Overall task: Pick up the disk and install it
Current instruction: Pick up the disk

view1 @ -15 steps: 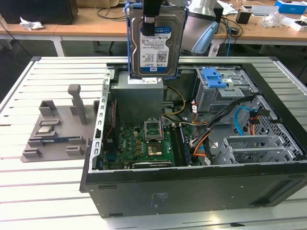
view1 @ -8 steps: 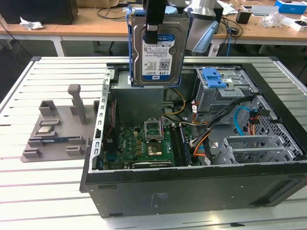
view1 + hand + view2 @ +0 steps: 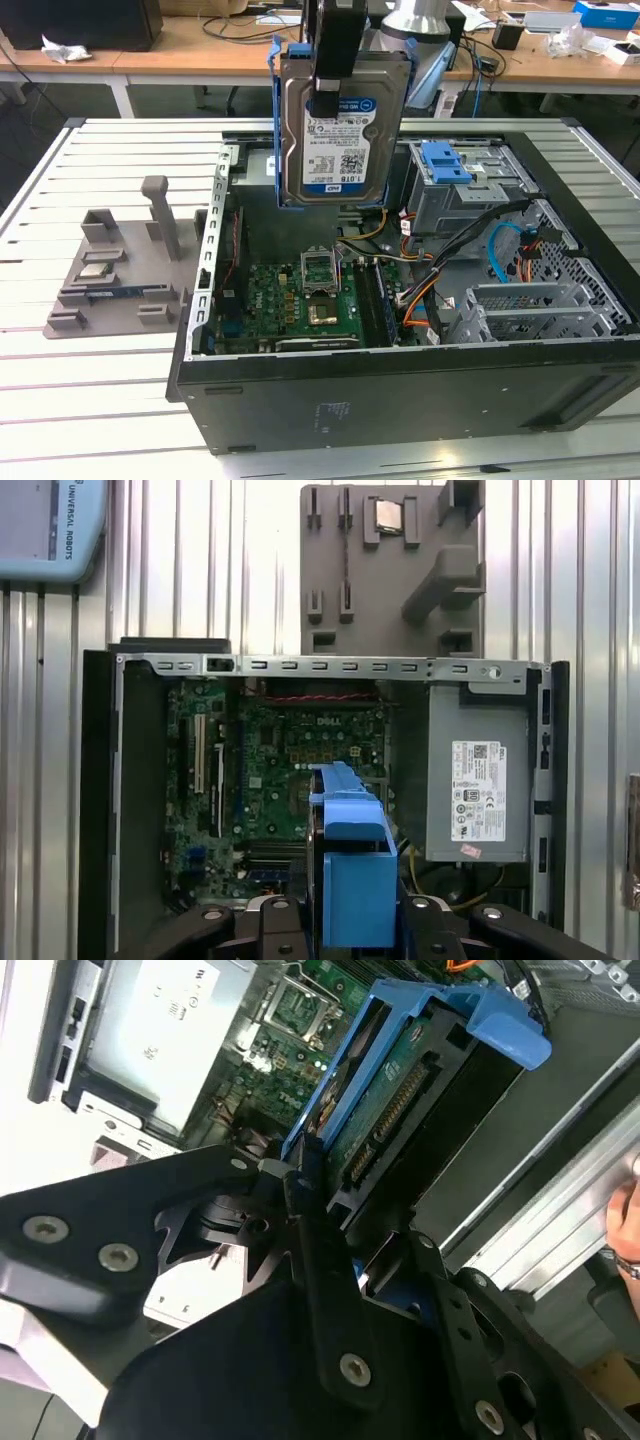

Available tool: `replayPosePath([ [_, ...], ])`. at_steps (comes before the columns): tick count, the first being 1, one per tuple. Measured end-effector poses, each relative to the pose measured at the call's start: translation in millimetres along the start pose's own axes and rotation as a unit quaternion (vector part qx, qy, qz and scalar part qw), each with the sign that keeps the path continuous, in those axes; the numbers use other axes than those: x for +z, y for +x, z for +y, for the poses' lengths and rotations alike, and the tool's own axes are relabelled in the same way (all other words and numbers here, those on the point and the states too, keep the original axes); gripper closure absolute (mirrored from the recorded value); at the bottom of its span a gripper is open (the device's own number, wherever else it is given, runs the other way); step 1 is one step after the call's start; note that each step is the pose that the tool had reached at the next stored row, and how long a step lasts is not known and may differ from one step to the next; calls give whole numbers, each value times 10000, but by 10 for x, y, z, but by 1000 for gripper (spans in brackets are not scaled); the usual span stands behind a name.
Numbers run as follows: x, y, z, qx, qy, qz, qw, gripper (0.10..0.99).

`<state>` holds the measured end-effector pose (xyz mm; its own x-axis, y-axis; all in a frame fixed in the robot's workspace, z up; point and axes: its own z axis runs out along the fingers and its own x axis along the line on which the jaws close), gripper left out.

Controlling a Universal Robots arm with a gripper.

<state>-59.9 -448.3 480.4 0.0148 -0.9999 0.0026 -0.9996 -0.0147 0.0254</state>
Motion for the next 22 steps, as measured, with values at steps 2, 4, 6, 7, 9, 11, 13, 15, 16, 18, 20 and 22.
replayPosePath([
  [2, 8, 69, -8, 0, 0, 0, 10000, 722],
  [4, 14, 131, -16, 0, 0, 0, 10000, 722],
  [6, 24, 214, -25, 0, 0, 0, 10000, 722],
  [7, 29, 263, -31, 0, 0, -1, 10000, 722],
  [9, 36, 332, -38, 0, 0, 0, 10000, 722],
  [11, 44, 395, -43, 1, 0, 0, 10000, 722],
  [13, 51, 457, -49, 1, 0, 0, 10000, 722],
  [15, 64, 573, -61, 0, 0, -1, 10000, 722],
  [16, 68, 618, -66, 0, 0, 0, 10000, 722],
  [18, 76, 691, -73, 0, 0, 0, 10000, 722],
  [20, 88, 806, -85, 0, 0, 0, 10000, 722],
  [22, 94, 869, -92, 0, 0, 0, 10000, 722],
])
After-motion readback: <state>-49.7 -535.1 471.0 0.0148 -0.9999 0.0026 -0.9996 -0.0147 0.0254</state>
